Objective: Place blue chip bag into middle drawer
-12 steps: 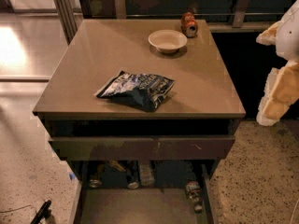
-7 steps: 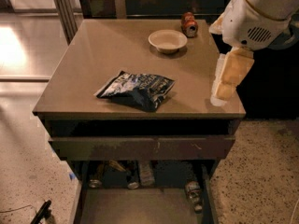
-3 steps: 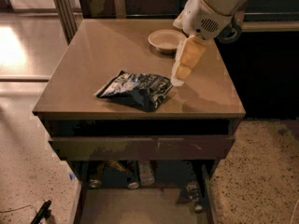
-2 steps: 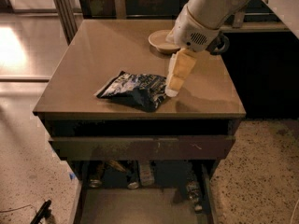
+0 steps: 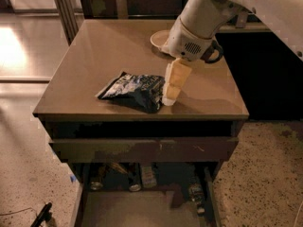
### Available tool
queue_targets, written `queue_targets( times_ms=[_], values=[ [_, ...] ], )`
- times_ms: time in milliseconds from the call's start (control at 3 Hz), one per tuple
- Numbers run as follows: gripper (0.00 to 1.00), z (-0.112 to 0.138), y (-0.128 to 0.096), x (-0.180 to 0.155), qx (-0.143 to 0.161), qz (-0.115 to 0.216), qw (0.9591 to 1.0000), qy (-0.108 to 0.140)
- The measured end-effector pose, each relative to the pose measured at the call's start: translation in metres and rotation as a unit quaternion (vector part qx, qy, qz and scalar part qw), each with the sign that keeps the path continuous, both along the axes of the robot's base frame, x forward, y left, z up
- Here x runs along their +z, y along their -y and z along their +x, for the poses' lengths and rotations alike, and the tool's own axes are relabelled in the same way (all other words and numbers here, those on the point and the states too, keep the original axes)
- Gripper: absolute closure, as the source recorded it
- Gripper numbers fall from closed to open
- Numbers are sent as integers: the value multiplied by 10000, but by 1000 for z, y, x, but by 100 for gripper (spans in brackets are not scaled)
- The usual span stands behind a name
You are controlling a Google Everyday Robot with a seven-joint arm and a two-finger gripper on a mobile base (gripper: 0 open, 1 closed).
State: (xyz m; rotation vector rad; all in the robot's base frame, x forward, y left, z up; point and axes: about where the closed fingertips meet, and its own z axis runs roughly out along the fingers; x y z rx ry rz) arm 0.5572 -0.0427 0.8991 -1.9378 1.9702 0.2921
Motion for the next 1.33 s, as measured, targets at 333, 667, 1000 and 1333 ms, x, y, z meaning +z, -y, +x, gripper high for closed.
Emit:
queue_targets(
  times_ms=[333, 667, 1000, 1333],
  values=[
    [0, 7, -13, -4, 18, 146, 9999, 7],
    [0, 21, -34, -12, 78, 343, 9994, -61],
    [0, 37, -52, -22, 112, 417, 9988, -245],
    [0, 40, -56, -24, 123, 434, 9986, -273]
  ],
)
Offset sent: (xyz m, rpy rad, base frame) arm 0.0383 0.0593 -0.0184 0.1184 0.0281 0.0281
